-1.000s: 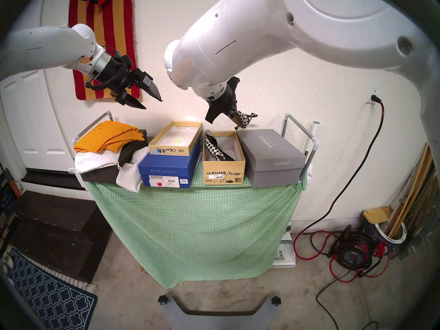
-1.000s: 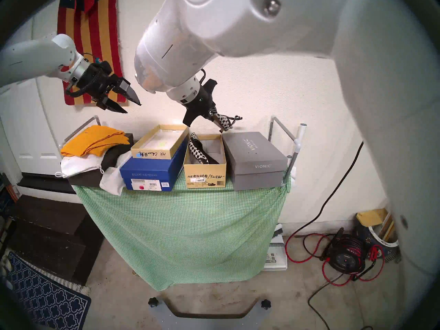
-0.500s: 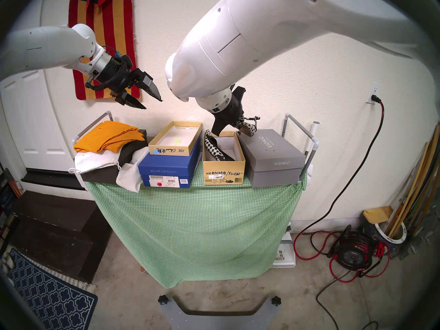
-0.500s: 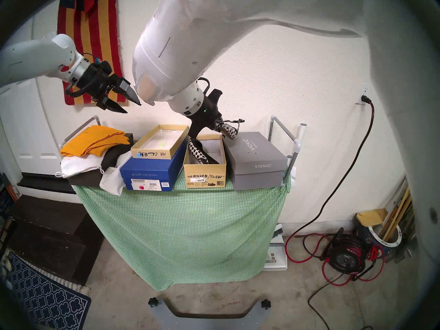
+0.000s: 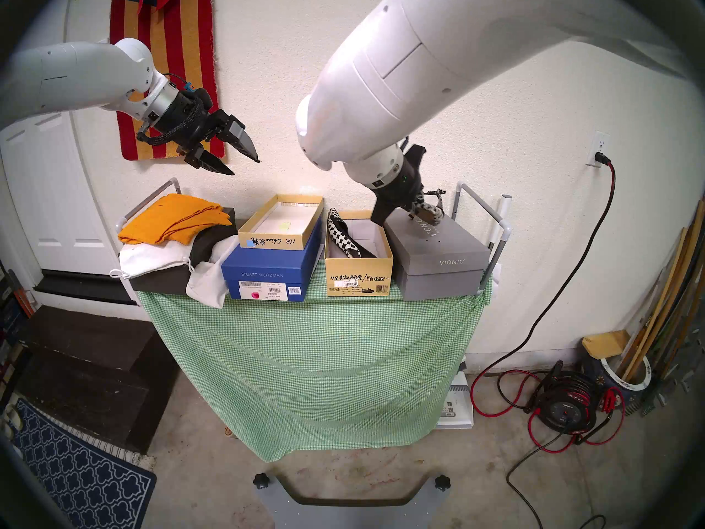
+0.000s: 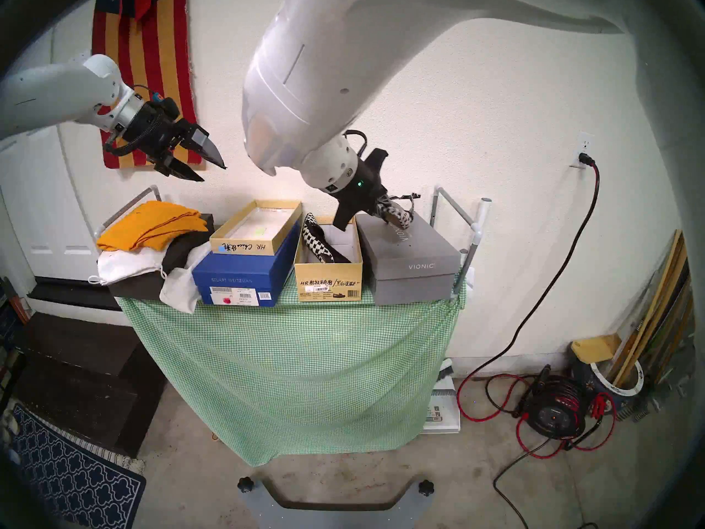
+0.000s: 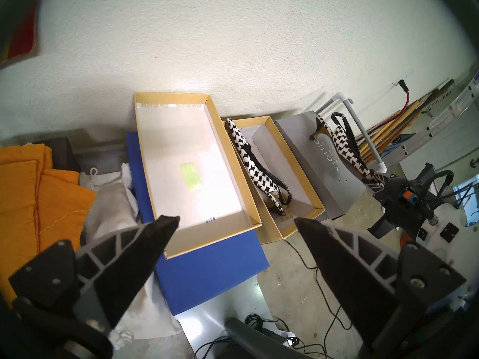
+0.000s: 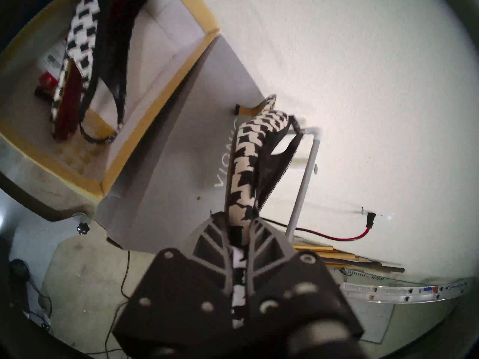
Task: Take shoe out of the box
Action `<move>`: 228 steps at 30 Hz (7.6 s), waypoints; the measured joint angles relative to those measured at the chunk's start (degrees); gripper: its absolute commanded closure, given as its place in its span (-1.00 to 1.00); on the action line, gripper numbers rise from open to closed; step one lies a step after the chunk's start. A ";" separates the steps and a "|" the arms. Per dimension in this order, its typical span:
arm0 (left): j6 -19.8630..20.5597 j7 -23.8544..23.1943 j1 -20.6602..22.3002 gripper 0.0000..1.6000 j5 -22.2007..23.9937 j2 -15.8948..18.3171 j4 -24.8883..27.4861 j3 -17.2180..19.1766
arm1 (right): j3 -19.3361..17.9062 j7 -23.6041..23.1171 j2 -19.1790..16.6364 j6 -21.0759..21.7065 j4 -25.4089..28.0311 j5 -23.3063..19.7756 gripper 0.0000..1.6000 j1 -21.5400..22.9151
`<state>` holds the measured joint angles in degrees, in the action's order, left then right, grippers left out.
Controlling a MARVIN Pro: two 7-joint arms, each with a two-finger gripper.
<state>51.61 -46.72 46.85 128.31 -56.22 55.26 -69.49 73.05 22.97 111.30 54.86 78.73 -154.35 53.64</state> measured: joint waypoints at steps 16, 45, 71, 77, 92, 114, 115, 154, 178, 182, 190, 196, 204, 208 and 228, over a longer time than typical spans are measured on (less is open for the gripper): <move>0.00 0.00 0.00 -1.00 0.00 0.00 0.00 0.00 | 4.87 -1.26 -8.55 -12.91 14.36 4.37 -0.50 0.54; 0.00 0.00 0.00 -1.00 0.00 0.01 0.00 0.00 | 3.84 -3.03 -13.44 -22.73 22.38 13.70 -1.00 9.11; 0.00 0.00 0.00 -1.00 0.00 0.01 0.00 0.01 | 5.20 15.51 -9.88 -24.64 21.64 3.48 -1.00 17.10; 0.00 0.00 0.00 -1.00 0.00 0.01 0.00 0.01 | 6.30 17.18 -9.86 -22.35 21.08 2.30 -1.00 18.50; -0.24 -0.43 -0.03 -1.00 -0.60 -0.17 -0.45 0.05 | 7.28 4.16 -15.83 -17.41 19.45 11.35 -1.00 18.94; -0.37 -3.85 1.72 -1.00 -8.13 -13.83 -8.41 9.96 | 7.64 1.05 -17.23 -16.84 18.95 13.40 -1.00 19.01; -0.37 -3.81 1.24 -1.00 -9.03 -14.49 -8.03 9.69 | 7.64 0.97 -17.25 -16.84 18.93 13.48 -1.00 19.01; 3.44 -2.98 -15.36 -1.00 -14.62 -24.43 -13.34 15.30 | 7.75 0.14 -17.85 -17.24 18.81 15.13 -1.00 19.13; 3.45 -2.67 -20.14 -1.00 -7.79 -32.24 -15.11 5.01 | 7.74 0.16 -18.02 -17.29 18.81 15.09 -1.00 19.15; 3.45 -2.78 -20.02 -1.00 -6.59 -33.13 -15.74 3.48 | 7.74 0.16 -18.04 -17.29 18.81 15.09 -1.00 19.15; 3.45 -2.72 -21.04 -1.00 -3.74 -34.96 -16.79 1.09 | 7.74 0.17 -18.07 -17.30 18.81 15.09 -1.00 19.16; 3.45 -2.65 -22.29 -1.00 -2.09 -36.19 -17.17 -0.99 | 7.74 0.17 -18.09 -17.30 18.81 15.09 -1.00 19.16; 3.45 -2.56 -23.92 -1.00 -0.14 -37.44 -18.69 -4.17 | 7.73 0.17 -18.12 -17.30 18.81 15.09 -1.00 19.16; 3.45 -2.51 -24.93 -1.00 0.88 -37.87 -20.26 -5.92 | 7.73 0.17 -18.13 -17.30 18.81 15.09 -1.00 19.17; 3.45 -2.52 -28.83 -1.00 5.33 -39.90 -25.81 -10.00 | 7.73 0.18 -18.18 -17.31 18.81 15.09 -1.00 19.18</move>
<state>55.06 -49.25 18.02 133.64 -96.13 29.45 -79.49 80.78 23.15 93.12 37.55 97.55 -139.26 72.81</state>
